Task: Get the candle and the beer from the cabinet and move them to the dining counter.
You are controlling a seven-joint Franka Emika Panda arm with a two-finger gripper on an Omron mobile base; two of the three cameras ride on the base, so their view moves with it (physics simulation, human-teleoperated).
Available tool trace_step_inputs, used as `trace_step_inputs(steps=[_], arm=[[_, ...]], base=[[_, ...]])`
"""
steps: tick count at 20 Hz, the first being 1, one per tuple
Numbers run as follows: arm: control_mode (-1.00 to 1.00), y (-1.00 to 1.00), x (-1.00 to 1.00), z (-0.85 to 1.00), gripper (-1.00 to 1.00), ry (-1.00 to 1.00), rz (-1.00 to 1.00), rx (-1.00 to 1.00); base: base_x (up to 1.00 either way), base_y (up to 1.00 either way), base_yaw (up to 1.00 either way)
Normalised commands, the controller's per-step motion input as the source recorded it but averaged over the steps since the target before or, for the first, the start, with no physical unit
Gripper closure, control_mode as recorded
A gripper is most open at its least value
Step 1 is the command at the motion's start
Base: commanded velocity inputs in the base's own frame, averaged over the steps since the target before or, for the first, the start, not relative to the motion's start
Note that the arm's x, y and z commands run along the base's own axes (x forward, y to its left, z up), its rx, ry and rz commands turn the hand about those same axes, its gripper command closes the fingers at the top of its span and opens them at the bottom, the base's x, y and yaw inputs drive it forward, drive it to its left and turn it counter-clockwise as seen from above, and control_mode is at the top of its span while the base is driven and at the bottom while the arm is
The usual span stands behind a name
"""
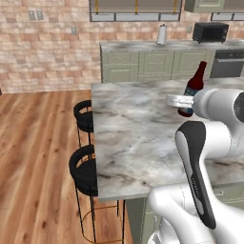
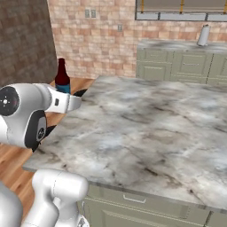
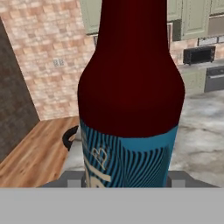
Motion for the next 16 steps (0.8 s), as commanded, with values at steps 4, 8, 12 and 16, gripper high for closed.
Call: trace_step_inputs(steps=[4, 8, 12, 16], arm=[[-1.00, 0.20, 0.24, -0.31, 1.00, -0.05, -0.10, 0.00], [-1.00, 0.35, 0.24, -0.43, 1.00, -0.06, -0.25, 0.01], [-1.00, 0.33, 0.28, -0.41, 1.00, -0.03, -0.24, 0.02], [-1.00, 0.34, 0.12, -0.41, 1.00, 0.00, -0.25, 0.06]], base=[[0.00, 0.00, 0.00], [0.00, 0.00, 0.00], [0.00, 0.00, 0.00], [0.00, 0.00, 0.00]])
